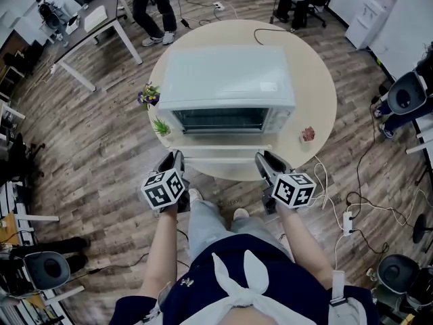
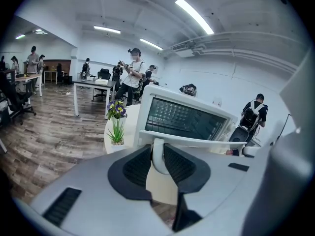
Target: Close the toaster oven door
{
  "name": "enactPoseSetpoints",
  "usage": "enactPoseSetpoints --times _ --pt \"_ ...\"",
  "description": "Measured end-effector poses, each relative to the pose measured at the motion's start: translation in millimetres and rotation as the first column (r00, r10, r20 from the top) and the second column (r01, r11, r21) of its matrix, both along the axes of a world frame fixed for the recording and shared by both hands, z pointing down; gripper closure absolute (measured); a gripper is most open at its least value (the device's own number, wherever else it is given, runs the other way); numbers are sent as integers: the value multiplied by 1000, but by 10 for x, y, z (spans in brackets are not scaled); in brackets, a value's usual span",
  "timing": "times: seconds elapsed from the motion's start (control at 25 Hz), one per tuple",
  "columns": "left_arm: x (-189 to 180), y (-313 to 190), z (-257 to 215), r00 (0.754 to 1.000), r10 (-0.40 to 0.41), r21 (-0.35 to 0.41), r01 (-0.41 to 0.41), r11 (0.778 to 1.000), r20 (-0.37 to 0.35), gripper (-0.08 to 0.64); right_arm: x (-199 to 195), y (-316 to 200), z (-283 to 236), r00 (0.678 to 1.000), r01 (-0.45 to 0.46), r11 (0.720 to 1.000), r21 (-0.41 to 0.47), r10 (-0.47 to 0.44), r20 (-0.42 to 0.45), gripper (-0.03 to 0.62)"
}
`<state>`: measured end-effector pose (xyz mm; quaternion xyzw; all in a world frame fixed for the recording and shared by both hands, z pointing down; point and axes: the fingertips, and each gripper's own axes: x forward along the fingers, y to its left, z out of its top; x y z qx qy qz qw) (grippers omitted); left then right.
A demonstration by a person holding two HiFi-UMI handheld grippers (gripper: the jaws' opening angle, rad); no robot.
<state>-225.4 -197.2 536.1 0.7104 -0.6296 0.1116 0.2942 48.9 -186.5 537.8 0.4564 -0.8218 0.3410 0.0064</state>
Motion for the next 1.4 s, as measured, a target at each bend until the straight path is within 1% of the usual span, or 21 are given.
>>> enactPoseSetpoints --times 0.32,0.56,1.08,1.4 --pt "2 -40 -43 1000 1 17 -1 1000 -9 463 2 -42 -41 1000 -2 1000 5 2 13 476" --pt "3 -84 -74 1000 7 11 -7 1000 17 463 -1 -80 -69 1000 -4 1000 7 4 18 474" --pt "12 -201 -175 1000 4 35 -4 999 14 463 12 -201 -167 999 -11 1000 24 10 52 472" --pt "13 -294 -245 1000 1 37 -2 999 30 463 12 -293 -236 999 -8 999 41 6 49 469"
